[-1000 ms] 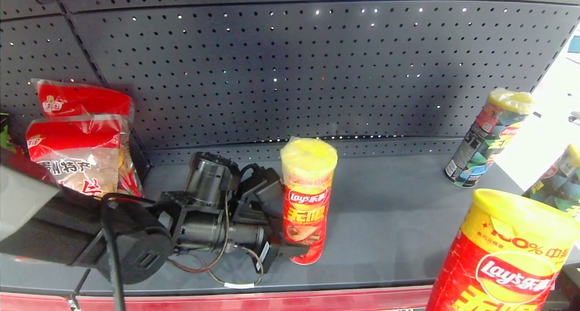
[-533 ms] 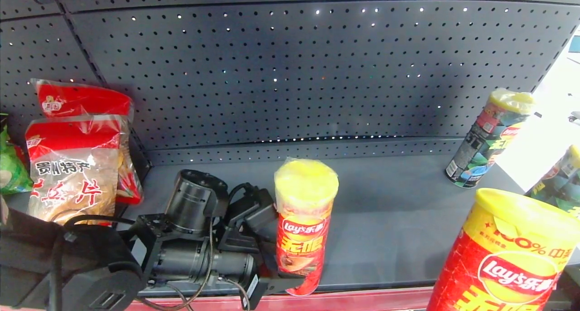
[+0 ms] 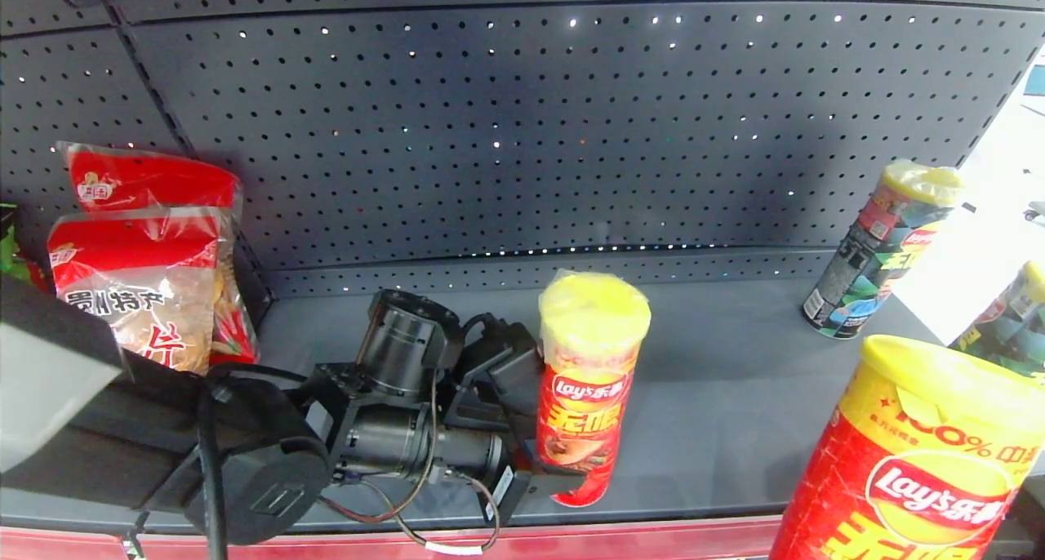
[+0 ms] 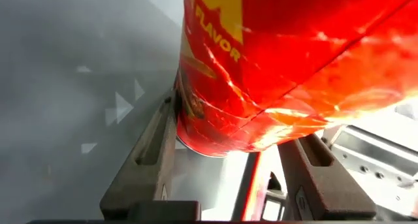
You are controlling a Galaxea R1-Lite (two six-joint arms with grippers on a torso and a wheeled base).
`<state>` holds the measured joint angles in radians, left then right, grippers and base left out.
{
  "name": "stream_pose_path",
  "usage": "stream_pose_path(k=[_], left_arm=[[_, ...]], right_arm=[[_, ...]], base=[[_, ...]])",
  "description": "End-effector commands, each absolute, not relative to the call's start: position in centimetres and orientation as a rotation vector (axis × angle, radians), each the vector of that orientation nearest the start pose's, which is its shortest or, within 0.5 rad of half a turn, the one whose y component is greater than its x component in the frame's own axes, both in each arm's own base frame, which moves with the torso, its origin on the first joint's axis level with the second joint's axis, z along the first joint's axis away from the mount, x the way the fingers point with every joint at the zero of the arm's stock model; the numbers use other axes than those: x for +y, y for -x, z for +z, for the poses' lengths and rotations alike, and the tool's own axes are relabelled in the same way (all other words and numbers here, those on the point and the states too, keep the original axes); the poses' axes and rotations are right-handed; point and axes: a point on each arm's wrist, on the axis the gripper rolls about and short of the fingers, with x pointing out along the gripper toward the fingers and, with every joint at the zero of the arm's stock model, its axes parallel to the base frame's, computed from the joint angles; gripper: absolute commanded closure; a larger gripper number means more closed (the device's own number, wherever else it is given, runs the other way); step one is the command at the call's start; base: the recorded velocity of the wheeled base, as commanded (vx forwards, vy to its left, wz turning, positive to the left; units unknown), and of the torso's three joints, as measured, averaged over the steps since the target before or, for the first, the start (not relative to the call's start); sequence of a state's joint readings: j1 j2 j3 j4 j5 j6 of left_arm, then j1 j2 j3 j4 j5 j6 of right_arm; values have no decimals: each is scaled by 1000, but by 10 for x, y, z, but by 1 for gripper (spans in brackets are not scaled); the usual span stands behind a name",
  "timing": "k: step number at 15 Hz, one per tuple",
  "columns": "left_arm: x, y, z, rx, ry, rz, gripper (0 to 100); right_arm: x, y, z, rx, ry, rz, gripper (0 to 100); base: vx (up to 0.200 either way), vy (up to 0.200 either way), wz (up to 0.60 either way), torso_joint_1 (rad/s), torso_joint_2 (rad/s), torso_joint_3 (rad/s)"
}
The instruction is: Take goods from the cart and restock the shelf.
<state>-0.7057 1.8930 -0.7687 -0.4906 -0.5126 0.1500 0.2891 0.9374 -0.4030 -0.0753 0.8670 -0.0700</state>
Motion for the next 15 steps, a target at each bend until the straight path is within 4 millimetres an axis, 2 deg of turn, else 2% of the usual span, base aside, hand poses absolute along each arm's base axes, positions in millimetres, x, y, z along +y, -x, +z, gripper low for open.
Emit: stream_pose_path(k=[1, 5, 10, 14, 15], left_arm=[[-219, -234, 92, 612, -197, -1234, 100], [-217, -232, 93, 614, -197, -1233, 100], [-198, -210, 92, 650, -204, -1218, 100], [-196, -212, 91, 654, -207, -1204, 100], [-196, -211, 91, 656, -209, -1200, 0]], right_arm=[[44, -87, 176, 424, -77, 1152, 100], [44, -88, 176, 427, -77, 1150, 100], [44, -88, 175, 432, -79, 1151, 100], [44, -88, 175, 432, -79, 1151, 100], [44, -88, 175, 432, -79, 1151, 100]], base=[[0, 0, 0, 0, 0, 0], [0, 0, 0, 0, 0, 0], [0, 0, 0, 0, 0, 0], [0, 0, 0, 0, 0, 0], [0, 0, 0, 0, 0, 0]])
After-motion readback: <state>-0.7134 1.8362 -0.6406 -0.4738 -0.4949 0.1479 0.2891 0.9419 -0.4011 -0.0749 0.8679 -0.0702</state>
